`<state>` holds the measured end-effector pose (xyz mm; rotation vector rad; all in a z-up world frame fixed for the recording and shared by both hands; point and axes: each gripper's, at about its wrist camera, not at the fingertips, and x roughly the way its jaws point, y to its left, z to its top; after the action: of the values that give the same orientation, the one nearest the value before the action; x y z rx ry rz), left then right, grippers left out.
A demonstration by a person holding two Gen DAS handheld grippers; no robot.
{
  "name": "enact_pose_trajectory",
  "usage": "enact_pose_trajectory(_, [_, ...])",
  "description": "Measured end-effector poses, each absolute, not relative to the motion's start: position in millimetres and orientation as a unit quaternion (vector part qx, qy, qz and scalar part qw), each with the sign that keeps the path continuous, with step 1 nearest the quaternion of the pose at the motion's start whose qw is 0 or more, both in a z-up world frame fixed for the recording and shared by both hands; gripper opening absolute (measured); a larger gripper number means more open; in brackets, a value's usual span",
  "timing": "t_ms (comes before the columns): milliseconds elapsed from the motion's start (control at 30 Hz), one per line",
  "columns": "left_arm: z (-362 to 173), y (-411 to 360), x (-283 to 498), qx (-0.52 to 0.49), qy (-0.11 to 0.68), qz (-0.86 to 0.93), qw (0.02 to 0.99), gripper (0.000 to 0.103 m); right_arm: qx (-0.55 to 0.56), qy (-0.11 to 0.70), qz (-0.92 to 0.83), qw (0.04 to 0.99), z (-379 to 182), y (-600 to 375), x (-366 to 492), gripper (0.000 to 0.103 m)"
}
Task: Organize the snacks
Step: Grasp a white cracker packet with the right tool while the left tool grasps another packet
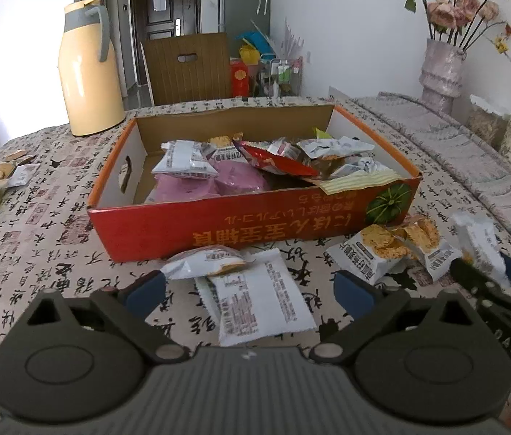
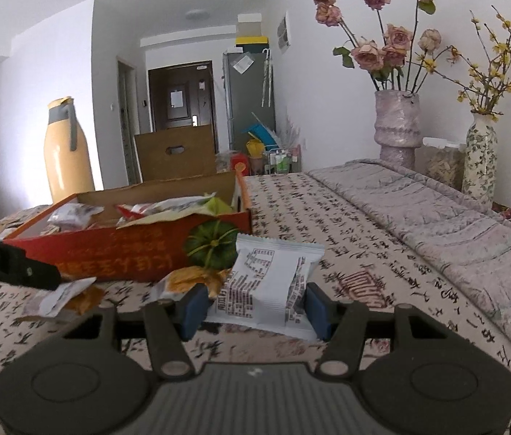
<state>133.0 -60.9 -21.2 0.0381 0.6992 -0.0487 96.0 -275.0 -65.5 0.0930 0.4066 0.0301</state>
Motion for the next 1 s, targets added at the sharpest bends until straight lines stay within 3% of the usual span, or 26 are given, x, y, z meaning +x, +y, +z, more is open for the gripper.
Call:
enact_pose_trajectory(133, [-29, -66, 145, 0.02, 0.358, -0.013, 0.934, 0.099, 0.058, 0.206, 0.019, 0.977, -71, -282, 103, 0.058])
enact_pose_trajectory(300, [-41, -68, 155, 0.015, 0.38, -0.01, 0.925, 0.078, 0.077, 0.212, 0.041, 0.973, -75, -286, 105, 0.058])
enact_pose_trajectory(400, [-47, -67, 160, 0.011, 0.39, -0.004, 0.921, 0.074, 0.08, 0.213, 0.047, 0.973, -76, -287, 105, 0.058])
enact_pose_trajectory(500, [-50, -64, 162, 0.003, 0.398, -0.002, 0.917, 0.058, 0.083, 0.213, 0.051, 0.972, -76, -287, 105, 0.058])
enact_pose_trajectory(667, [-51, -61, 158, 0.002, 0.401, -0.003, 0.916, 0.045, 0.086, 0.212, 0.057, 0.972, -77, -288, 105, 0.058])
enact_pose_trajectory(1000, [-47, -55, 145, -0.005, 0.396, -0.019, 0.918, 0.043, 0.087, 0.212, 0.053, 0.972, -77, -289, 104, 0.058])
